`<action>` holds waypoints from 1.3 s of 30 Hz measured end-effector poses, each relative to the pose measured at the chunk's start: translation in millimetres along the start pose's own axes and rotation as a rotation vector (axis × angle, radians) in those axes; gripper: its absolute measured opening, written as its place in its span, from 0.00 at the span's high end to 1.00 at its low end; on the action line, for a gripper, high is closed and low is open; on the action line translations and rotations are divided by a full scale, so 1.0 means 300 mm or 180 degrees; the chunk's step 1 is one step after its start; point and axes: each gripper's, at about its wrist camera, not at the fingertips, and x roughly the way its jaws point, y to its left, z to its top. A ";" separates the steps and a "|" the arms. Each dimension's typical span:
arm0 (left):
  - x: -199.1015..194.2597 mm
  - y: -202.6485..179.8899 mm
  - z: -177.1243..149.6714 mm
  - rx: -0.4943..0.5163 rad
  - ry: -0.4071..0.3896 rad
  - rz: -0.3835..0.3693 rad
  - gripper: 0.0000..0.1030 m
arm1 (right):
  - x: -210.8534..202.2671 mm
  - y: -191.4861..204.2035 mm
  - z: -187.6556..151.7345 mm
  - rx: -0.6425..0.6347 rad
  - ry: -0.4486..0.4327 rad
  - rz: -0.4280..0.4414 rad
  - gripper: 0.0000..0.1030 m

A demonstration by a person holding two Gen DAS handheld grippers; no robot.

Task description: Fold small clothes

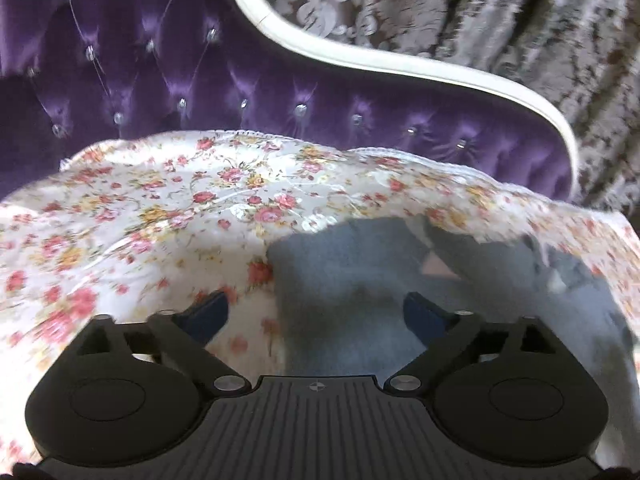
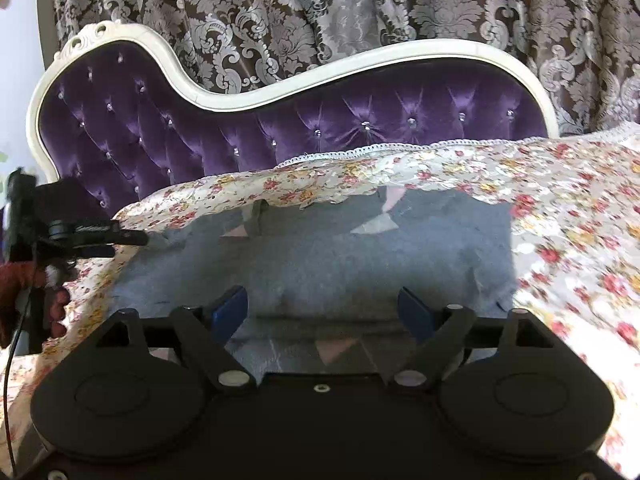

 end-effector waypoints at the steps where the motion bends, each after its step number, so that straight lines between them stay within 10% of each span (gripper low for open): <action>1: -0.030 -0.009 -0.014 0.0029 -0.0007 -0.0006 0.05 | -0.021 -0.004 -0.006 0.0021 0.0013 0.0003 0.14; 19: -0.472 -0.109 -0.428 0.0137 0.0209 -0.0325 0.05 | -0.348 -0.046 -0.250 0.0210 0.0466 0.0031 0.04; 39: -0.581 -0.139 -0.629 -0.0156 0.0456 -0.0381 0.05 | -0.489 -0.029 -0.412 0.0383 0.0664 0.0473 0.04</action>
